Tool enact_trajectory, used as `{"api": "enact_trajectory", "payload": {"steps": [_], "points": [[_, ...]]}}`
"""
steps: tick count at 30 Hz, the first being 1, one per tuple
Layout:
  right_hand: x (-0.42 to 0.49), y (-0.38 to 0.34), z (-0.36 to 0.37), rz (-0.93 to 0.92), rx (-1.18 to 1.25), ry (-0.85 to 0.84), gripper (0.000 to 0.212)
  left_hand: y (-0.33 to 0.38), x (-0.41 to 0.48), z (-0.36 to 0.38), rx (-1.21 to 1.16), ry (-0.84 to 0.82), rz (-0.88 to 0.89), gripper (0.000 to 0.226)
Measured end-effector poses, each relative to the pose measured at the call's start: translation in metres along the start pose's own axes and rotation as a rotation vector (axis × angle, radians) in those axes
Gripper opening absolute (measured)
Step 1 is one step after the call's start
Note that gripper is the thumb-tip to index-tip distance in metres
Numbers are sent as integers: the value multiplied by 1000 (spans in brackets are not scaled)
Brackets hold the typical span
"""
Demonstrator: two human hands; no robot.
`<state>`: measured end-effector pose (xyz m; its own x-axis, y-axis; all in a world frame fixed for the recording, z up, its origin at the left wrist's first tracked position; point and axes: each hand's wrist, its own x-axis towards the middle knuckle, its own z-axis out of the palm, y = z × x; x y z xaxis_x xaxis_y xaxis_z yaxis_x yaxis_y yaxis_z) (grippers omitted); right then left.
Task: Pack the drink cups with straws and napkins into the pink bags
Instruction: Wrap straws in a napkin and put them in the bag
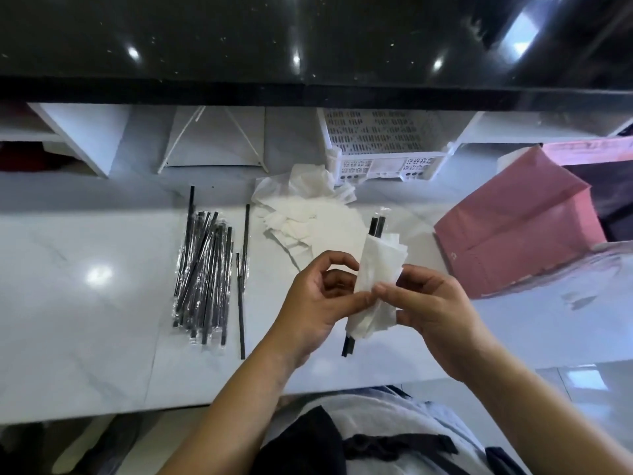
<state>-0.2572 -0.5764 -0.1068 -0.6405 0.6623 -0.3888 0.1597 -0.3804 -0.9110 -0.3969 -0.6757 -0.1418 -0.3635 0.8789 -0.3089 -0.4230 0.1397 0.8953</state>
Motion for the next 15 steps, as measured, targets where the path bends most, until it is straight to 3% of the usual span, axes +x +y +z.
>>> {"api": "enact_trajectory", "payload": {"steps": [6,15], "points": [[-19,-21,-9,-170,-165,194,13,6,3,17,84,-101,75,36],[-27,-85,-50,-425,-126,213,18,55,19,81,208,-106,325,43]]}}
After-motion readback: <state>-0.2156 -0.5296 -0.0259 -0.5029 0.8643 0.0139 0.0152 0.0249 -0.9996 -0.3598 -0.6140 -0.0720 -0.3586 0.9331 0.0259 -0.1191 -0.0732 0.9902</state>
